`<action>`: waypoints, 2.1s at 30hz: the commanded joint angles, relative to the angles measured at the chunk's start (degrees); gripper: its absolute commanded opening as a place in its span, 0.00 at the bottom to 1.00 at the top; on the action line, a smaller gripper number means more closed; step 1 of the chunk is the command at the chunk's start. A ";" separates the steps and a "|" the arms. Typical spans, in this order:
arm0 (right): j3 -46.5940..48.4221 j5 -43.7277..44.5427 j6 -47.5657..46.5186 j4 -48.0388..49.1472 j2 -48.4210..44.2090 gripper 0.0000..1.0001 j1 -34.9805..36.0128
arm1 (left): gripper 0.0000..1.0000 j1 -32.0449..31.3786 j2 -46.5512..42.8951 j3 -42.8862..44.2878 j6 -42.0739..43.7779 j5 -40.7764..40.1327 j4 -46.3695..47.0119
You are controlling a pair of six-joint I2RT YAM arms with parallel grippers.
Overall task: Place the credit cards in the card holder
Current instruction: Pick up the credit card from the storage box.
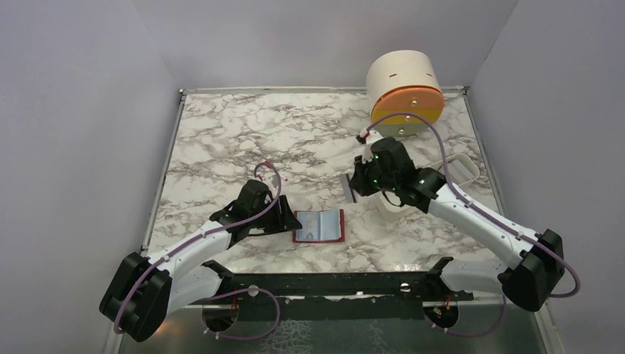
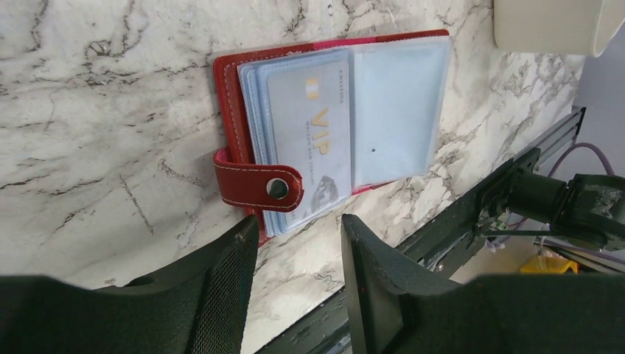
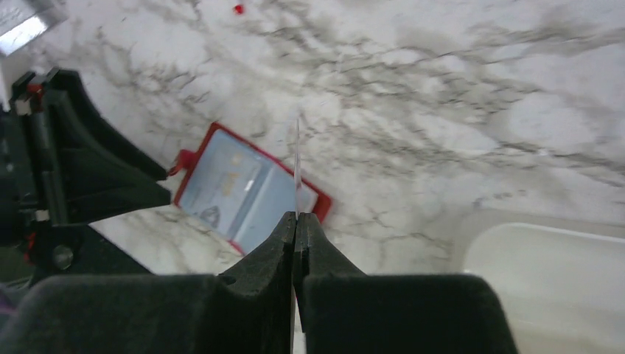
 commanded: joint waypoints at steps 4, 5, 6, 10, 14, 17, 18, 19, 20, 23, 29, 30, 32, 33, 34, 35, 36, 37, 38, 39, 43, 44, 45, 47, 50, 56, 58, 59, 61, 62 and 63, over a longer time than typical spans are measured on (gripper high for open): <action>-5.88 -4.77 18.68 17.65 7.93 0.01 12.95 | 0.48 -0.22 -2.21 3.64 0.06 -3.14 -2.41; -5.99 -4.25 19.72 18.37 9.27 0.01 13.96 | 0.48 -0.22 -2.39 3.83 -0.04 -2.98 -2.36; -6.08 -3.81 21.01 18.63 10.42 0.01 14.61 | 0.48 -0.22 -2.72 3.97 -0.02 -2.48 -2.15; -7.80 -6.24 23.72 21.98 11.69 0.01 14.94 | 0.49 -0.23 -5.10 4.08 -1.19 1.03 -0.31; -9.56 -5.89 24.65 23.13 8.37 0.01 14.94 | 0.54 -0.22 -8.75 4.27 -3.71 3.54 1.30; -11.18 -5.80 25.88 24.36 5.02 0.01 14.94 | 0.56 -0.22 -11.37 3.81 -6.34 4.70 3.41; -12.16 -6.23 26.35 25.78 3.60 0.01 14.94 | 0.57 -0.22 -12.04 3.63 -7.38 5.36 4.61; -13.15 -6.72 26.87 27.41 2.23 0.01 14.94 | 0.57 -0.22 -12.59 3.32 -8.41 6.21 5.98; -14.26 -7.47 27.26 29.11 0.79 0.01 14.94 | 0.57 -0.22 -13.00 3.14 -9.45 7.17 7.29; -14.98 -9.71 28.22 30.83 -2.07 0.01 14.93 | 0.57 -0.21 -13.42 2.84 -12.45 9.58 10.45; -15.69 -11.06 30.32 30.53 -6.97 0.01 14.94 | 0.59 -0.17 -15.29 3.86 -14.96 9.97 13.00; -15.95 -11.41 30.64 30.96 -7.67 0.01 14.93 | 0.59 -0.16 -15.50 4.02 -15.61 10.07 13.38; -16.40 -11.92 31.43 31.80 -8.61 0.01 14.94 | 0.59 -0.14 -16.11 4.12 -17.55 10.37 14.25; -16.68 -12.04 31.74 32.26 -8.98 0.01 14.91 | 0.59 -0.14 -16.56 3.99 -18.78 10.65 15.49; -16.93 -12.19 32.03 32.66 -9.21 0.01 14.91 | 0.58 -0.15 -17.43 3.83 -20.02 10.79 16.70; -17.22 -12.38 32.18 33.17 -9.45 0.01 14.93 | 0.56 -0.12 -18.12 3.59 -21.20 10.76 17.68; -17.52 -12.54 32.08 33.55 -9.43 0.01 14.92 | 0.52 -0.13 -18.76 3.44 -22.23 10.53 18.46; -17.71 -12.59 31.72 33.61 -9.27 0.01 14.93 | 0.48 -0.15 -19.46 3.40 -23.08 10.06 18.86; -17.73 -12.67 31.46 33.14 -8.85 0.01 14.91 | 0.39 -0.14 -20.09 3.27 -23.93 9.53 18.81; -17.52 -12.68 31.30 32.67 -8.52 0.01 14.93 | 0.32 -0.14 -20.57 3.23 -24.62 9.02 18.83; -17.87 -12.60 31.24 32.51 -8.18 0.01 14.93 | 0.06 -0.14 -21.05 3.42 -25.02 8.66 18.86; -17.99 -12.15 31.22 32.42 -8.23 0.01 14.94 | 0.03 -0.14 -20.89 3.46 -24.94 8.85 18.88; -18.14 -11.74 31.29 32.14 -8.24 0.01 14.94 | 0.00 -0.14 -20.73 3.40 -24.99 9.10 18.99; -18.53 -11.74 31.36 32.19 -8.20 0.01 14.94 | 0.00 -0.14 -20.59 3.07 -25.48 9.57 19.94; -18.70 -12.51 32.02 32.46 -7.94 0.01 14.94 | 0.00 -0.13 -20.86 2.59 -26.15 9.94 21.46; -21.88 -14.27 36.54 38.10 -9.25 0.01 14.91 | 0.00 -0.14 -21.93 2.07 -27.96 10.19 23.71; -22.67 -14.48 37.53 39.93 -9.64 0.01 14.89 | 0.01 -0.14 -22.62 2.11 -28.83 10.11 24.11; -22.75 -14.64 37.91 40.35 -9.60 0.01 14.93 | 0.05 -0.09 -22.82 2.18 -29.00 10.03 24.12; -22.56 -15.33 38.20 40.79 -9.17 0.01 14.94 | 0.15 -0.16 -22.97 2.30 -29.18 9.97 24.14; -22.47 -15.85 38.36 41.25 -8.94 0.01 14.94 | 0.16 -0.14 -22.81 2.30 -29.22 10.09 24.13; -22.35 -16.34 38.49 41.59 -8.66 0.01 14.94 | 0.16 -0.14 -22.64 2.13 -29.34 10.26 24.09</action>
